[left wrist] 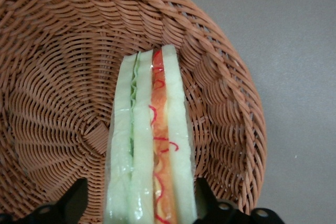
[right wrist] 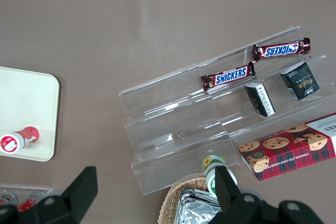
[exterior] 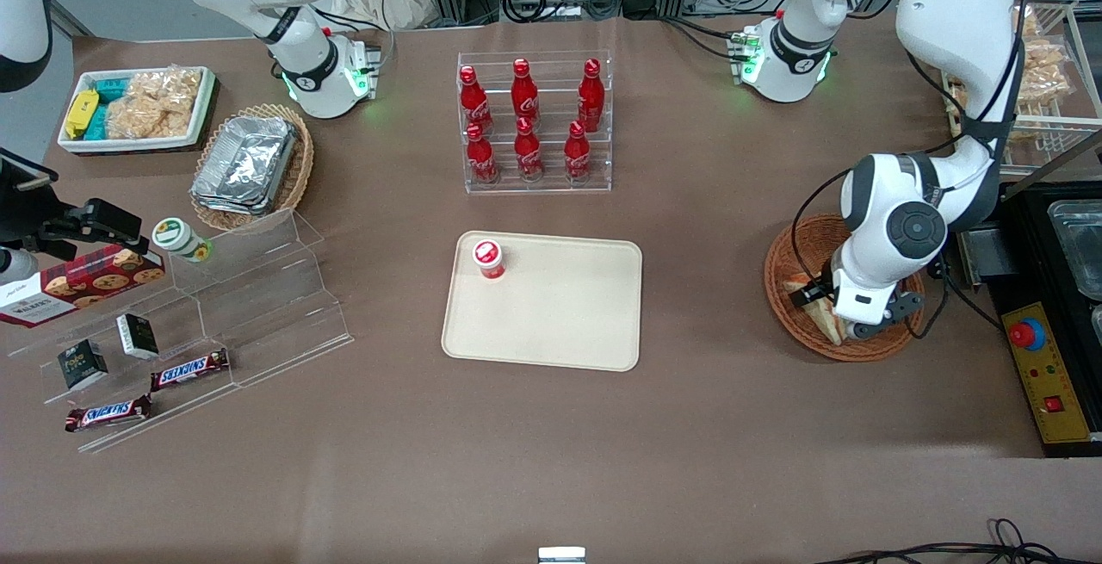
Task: Place sandwich from basket to tray
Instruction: 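Close the left gripper on the sandwich, then lift the sandwich and carry it with the left gripper toward the tray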
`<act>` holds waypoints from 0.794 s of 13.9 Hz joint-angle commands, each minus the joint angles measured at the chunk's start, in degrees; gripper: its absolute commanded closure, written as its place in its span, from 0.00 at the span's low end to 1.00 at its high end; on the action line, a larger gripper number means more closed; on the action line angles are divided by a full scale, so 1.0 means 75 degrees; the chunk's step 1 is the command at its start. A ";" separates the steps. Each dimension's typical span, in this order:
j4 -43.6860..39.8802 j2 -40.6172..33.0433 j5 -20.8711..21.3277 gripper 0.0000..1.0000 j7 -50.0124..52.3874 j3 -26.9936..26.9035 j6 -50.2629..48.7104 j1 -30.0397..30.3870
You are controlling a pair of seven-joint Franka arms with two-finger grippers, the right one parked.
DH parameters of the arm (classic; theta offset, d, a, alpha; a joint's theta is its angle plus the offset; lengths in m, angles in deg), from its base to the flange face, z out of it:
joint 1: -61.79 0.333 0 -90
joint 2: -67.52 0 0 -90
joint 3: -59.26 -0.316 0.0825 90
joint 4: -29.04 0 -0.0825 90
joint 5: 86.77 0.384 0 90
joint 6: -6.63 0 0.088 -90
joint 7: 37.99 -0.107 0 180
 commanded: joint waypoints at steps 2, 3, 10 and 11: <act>-0.0252 -0.0196 0.0175 0.82 0.0439 -0.0024 -0.0016 -0.0038; -0.0346 -0.0336 0.0175 0.89 0.0440 -0.0024 -0.0098 -0.0061; -0.2545 -0.1566 0.0175 0.91 0.0241 0.0338 -0.3549 -0.0120; -0.2944 -0.1707 0.0163 0.91 0.0090 0.0501 -0.4124 -0.0120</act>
